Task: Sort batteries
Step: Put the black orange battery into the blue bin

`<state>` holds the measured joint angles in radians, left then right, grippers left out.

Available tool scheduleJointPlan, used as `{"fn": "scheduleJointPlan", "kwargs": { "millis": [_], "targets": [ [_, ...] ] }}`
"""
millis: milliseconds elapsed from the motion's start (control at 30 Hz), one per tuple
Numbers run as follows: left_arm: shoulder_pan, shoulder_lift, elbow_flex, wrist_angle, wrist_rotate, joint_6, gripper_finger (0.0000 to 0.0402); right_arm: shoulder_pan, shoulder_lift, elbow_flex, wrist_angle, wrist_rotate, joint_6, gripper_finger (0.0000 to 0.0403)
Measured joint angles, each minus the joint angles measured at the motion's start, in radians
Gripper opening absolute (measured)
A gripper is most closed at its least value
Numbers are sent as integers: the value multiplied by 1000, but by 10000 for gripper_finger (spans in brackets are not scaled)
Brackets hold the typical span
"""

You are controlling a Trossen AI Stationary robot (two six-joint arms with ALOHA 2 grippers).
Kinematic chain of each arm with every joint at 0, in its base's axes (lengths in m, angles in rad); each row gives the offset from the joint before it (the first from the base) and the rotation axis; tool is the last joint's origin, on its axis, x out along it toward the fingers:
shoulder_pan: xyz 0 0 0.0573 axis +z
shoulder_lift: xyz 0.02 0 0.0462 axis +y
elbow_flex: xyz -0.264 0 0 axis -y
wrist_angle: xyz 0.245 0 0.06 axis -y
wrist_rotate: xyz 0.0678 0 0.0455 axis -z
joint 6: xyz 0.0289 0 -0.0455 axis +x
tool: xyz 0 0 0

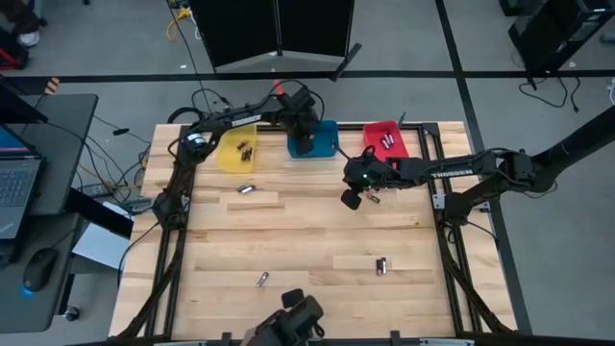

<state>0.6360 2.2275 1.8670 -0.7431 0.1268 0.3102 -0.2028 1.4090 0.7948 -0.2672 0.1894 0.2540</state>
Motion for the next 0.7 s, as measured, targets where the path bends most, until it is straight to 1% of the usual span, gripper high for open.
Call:
{"fn": "scheduleJointPlan", "kwargs": {
  "millis": [267, 500, 700],
  "targets": [
    [22, 48, 2, -24, 6, 1, 42, -17, 0, 0, 3, 0, -11, 12],
    [19, 52, 2, -21, 6, 1, 42, -17, 0, 0, 4, 0, -20, 12],
    [20, 52, 2, -49, 2, 9, 42, -17, 0, 0, 8, 0, -22, 12]
  ]
}}
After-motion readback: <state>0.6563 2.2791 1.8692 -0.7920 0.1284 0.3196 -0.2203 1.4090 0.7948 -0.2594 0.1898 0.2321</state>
